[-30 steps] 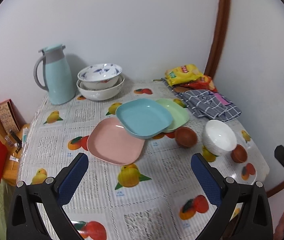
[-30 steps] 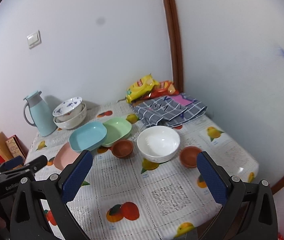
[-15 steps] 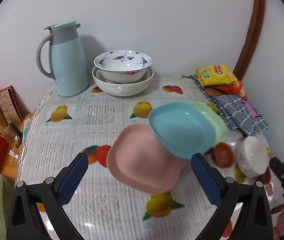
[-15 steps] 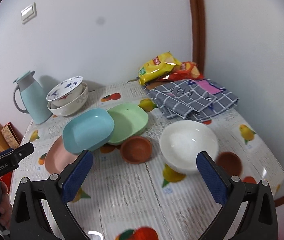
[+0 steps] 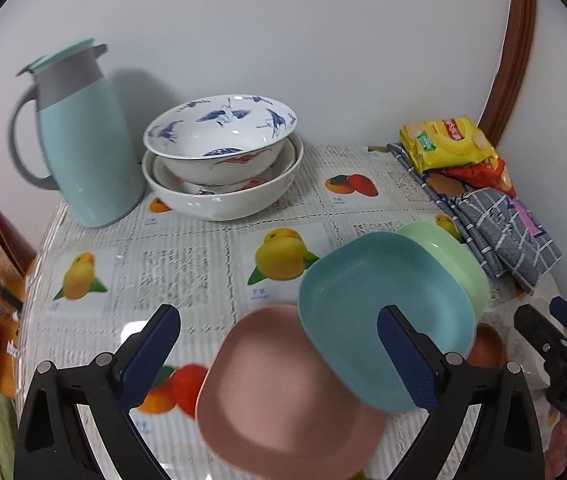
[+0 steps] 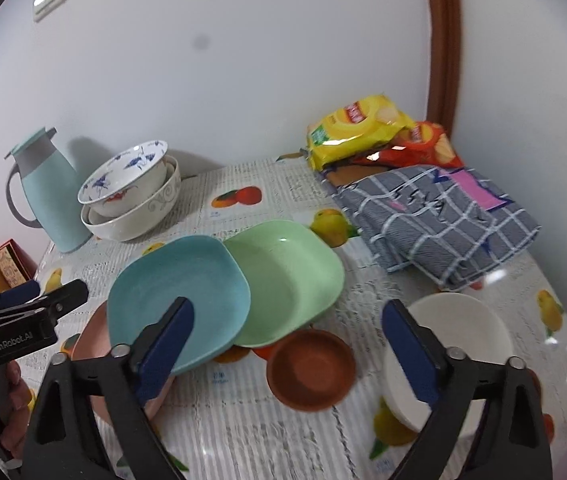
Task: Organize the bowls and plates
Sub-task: 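Move the right tool toward the light-blue plate rim and open it, then close the right gripper on the light-blue plate rim and lift it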
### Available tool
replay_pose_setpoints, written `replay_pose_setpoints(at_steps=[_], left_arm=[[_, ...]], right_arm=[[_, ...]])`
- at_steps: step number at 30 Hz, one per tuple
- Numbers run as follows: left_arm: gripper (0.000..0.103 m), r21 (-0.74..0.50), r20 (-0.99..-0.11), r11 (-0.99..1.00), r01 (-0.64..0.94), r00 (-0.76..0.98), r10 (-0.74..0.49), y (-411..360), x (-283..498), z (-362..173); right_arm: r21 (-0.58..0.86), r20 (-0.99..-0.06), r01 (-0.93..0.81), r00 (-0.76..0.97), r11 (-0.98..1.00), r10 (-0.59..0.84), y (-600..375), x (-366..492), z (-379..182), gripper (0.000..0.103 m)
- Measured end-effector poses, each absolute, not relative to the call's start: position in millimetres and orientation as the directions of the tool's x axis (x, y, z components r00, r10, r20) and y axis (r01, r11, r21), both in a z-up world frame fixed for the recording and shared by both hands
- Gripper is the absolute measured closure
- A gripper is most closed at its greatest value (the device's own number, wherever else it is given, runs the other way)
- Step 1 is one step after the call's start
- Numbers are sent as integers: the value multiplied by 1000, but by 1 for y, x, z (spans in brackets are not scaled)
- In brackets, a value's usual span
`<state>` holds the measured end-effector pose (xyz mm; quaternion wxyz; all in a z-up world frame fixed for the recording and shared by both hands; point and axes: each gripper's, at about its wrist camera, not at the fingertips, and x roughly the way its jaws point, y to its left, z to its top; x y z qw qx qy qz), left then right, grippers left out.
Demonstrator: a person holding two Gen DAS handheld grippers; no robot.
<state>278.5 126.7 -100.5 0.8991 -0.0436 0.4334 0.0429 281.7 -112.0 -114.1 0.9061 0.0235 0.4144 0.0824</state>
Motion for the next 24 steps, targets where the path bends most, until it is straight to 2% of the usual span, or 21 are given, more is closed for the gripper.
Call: replay_pose_setpoints(at_steps=[5,9,11,12,16,20,21,22,23,24], left_arm=[[5,-42,-795,994,-102,607,29,124,306,-118],[10,-60,-807,994,-91,591,5,122,323,-131],[23,-74,-810,993,-88,587,-9,123,327,-137],[25,-86,-812,993,-84,584,-21,123,329,-140],[41,-128,-825,989,-79,562,-62,125,333,-151],[49,-140,-820,988,-58,567,-82,121,333,-153],[54,-139,-820,989,-56,566,-84,120,334,-154],[65,-140,-823,989,-49,561,-89,118,334,-156],[72,-142,-825,989,-44,557,-94,118,335,-157],[75,-146,-827,988,-40,553,-100,117,335,-158]], right_arm=[[130,-762,-148,618,980,194,-104,302,-135,18],[143,-776,-149,597,978,204,-100,315,-149,21],[147,-783,-155,585,977,211,-97,319,-155,23],[148,-785,-159,582,976,214,-95,319,-157,23],[140,-798,-184,560,973,221,-88,324,-165,38],[128,-808,-196,547,972,217,-81,327,-172,46],[126,-812,-198,543,972,216,-80,327,-174,51],[125,-816,-197,538,972,214,-79,328,-177,57],[127,-819,-195,533,973,213,-78,328,-179,61],[138,-819,-194,528,971,222,-78,329,-182,71]])
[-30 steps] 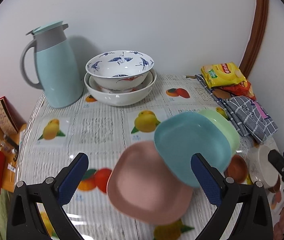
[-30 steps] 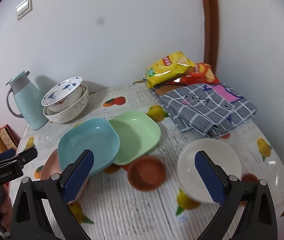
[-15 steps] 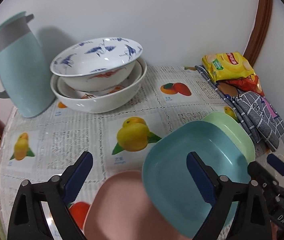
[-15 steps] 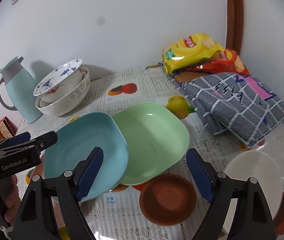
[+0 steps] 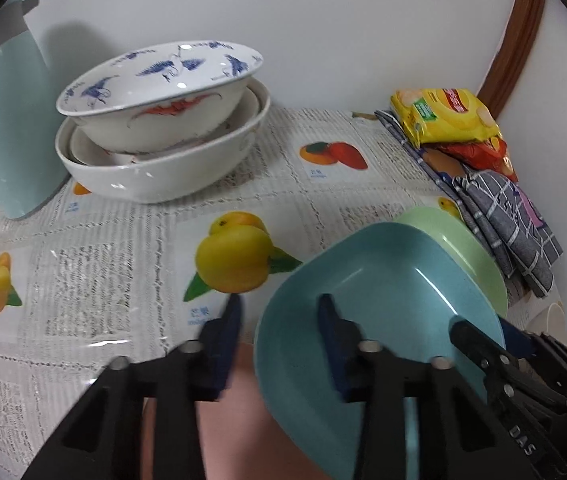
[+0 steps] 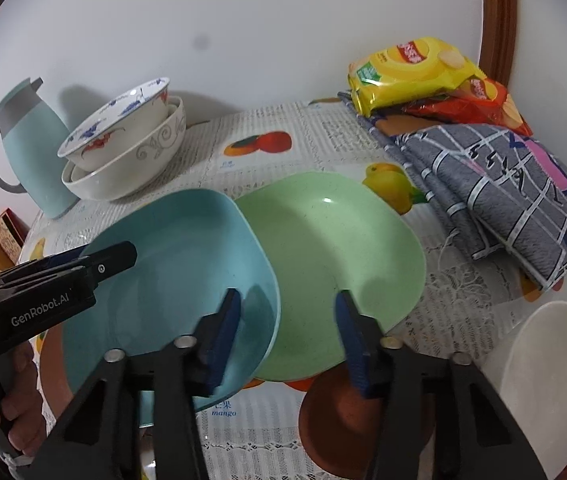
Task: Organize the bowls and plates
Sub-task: 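Close the right gripper on the light-blue plate rim and lift it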
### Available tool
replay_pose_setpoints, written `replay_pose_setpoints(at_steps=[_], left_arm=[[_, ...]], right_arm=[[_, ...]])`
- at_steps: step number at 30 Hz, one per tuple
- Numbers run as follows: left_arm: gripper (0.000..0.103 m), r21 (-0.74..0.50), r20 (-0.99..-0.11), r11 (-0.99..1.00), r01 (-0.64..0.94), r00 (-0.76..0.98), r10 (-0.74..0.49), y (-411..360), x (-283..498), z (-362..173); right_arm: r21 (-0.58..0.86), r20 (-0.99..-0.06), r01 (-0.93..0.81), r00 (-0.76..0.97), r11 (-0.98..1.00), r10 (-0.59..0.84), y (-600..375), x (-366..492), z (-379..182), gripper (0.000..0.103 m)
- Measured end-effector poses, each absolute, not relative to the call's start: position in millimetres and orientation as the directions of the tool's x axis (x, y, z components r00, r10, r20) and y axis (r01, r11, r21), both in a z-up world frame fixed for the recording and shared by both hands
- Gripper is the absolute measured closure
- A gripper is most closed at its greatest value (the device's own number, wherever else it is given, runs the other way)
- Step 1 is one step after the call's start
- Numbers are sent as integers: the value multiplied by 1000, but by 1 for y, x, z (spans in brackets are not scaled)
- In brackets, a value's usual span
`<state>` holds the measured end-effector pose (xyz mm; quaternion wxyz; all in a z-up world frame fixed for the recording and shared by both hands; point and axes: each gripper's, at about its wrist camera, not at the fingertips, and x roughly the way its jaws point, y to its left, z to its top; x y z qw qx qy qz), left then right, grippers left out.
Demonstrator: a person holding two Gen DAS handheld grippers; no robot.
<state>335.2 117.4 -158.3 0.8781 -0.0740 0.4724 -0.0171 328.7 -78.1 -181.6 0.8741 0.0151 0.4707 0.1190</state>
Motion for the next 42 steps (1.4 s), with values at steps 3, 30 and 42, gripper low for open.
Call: replay_pose_setpoints(at_steps=[3,30,42], left_arm=[[85,-163,-817,986,-25,564,-120,116,332,-157],[87,-232,-696,973,9,697,-172,88,200,-51],[87,-225,-673,974,-31,727,-133,83,149,-32]], right_arm=[[161,-818,-193,523,968,240,-78,329,-185,90],[220,-713,-142,652,965,258,-124,206,-76,91],[229,-674,-168,683,959,281,-131,162,-45,92]])
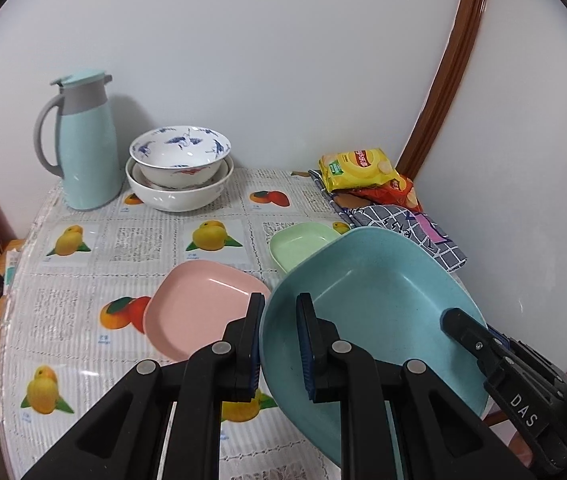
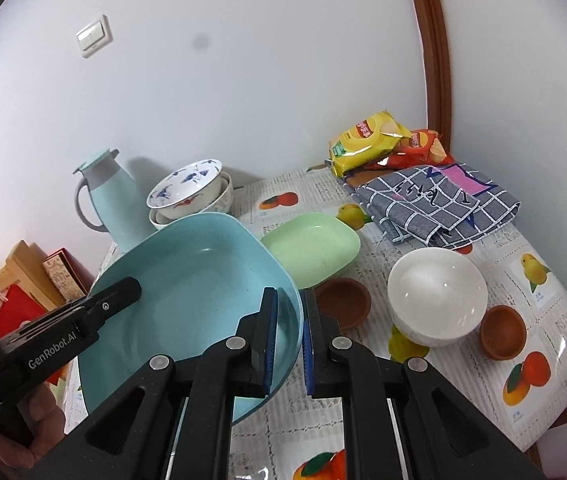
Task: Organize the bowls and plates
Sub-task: 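Close the right gripper on the light-blue plate rim and lift it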
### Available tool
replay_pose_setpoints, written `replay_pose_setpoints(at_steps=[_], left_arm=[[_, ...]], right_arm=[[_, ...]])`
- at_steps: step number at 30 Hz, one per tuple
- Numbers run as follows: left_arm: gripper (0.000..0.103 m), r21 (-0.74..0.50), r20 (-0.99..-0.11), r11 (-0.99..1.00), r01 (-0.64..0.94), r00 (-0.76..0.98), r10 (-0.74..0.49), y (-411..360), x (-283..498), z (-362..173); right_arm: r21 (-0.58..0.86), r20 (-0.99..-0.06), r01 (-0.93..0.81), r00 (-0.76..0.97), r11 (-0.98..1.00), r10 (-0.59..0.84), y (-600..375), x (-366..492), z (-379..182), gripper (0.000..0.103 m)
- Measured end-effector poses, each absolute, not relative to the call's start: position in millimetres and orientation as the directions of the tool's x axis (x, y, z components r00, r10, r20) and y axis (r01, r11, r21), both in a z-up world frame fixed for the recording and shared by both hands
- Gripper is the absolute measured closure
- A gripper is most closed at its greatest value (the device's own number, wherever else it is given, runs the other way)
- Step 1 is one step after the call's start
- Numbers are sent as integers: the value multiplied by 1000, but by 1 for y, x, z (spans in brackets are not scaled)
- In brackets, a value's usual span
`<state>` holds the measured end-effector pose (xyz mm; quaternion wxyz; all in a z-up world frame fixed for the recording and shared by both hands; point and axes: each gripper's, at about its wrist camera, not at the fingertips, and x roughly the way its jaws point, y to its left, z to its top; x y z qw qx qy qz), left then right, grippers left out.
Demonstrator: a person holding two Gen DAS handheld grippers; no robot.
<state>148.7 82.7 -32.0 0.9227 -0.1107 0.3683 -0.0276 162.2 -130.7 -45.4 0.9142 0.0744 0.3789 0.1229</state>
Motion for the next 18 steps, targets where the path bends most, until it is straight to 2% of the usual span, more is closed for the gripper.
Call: replay_pose_setpoints(at_steps=[18], left_arm=[[87,-224,-664,972,-66,741,-103,91,118,-20]], right_arm=[[230,-647,-219,693,948,317,-126,141,-27,94]])
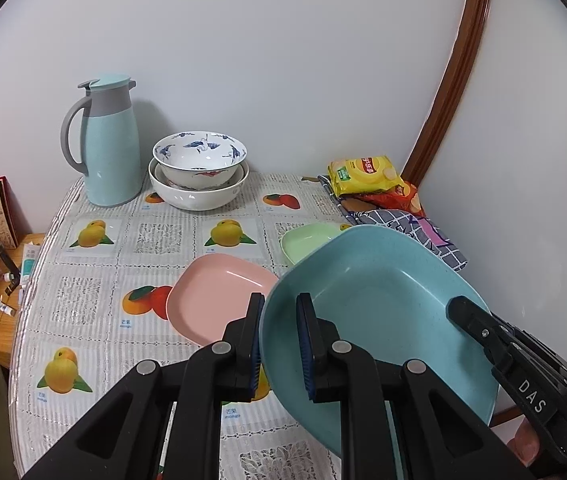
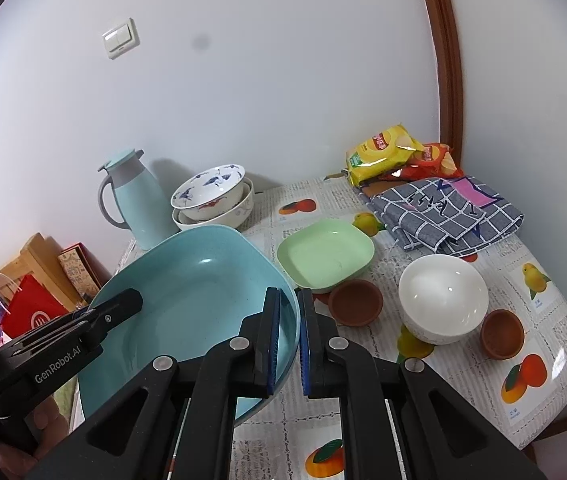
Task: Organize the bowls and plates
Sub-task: 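Close the right gripper on the light-blue plate rim and lift it, then carry the light-blue plate with the right gripper onto the pink plate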
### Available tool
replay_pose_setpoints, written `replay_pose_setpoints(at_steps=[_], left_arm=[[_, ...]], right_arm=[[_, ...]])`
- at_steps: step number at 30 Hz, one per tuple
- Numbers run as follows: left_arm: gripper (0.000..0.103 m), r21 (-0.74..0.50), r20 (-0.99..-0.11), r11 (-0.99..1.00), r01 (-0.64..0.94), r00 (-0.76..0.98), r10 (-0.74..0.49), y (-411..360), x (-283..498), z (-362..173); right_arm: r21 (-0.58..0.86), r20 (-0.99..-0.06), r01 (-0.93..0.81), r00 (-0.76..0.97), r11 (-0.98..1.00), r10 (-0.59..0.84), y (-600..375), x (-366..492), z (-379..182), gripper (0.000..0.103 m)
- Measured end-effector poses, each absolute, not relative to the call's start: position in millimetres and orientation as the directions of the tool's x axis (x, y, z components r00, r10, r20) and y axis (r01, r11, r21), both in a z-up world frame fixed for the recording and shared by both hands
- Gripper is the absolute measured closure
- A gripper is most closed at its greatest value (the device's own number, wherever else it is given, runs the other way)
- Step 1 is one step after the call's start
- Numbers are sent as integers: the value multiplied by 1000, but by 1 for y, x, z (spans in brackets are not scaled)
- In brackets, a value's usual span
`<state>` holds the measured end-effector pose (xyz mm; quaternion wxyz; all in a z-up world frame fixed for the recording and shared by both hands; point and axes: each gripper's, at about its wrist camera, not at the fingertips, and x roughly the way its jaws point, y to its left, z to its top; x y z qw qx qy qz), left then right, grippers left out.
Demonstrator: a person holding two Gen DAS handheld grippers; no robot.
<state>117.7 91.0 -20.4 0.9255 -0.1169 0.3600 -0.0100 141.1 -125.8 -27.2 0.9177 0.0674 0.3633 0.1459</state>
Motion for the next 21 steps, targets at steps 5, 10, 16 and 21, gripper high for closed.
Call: replay_pose_setpoints(at_steps=[5,10,16,21], left_arm=[[87,-230,-657,971,-68,747,-104,93,117,-15],[87,-227,-653,971,-72,751,-97,94,117,-12],[87,-225,-651,971,-80,754,-89,98,117,-10],[87,-228,-658,970,-87,748,-88,103,122,-14]], right_arm=[[223,-635,-228,703,948,319,-123,140,-21,94],[221,-629,-234,708,947,322,-121,141,-16,94],[219,-626,-244,707,945,328,-117,143,-15,94],[222,-634,-246,699,944,331,-113,148,-20,94]])
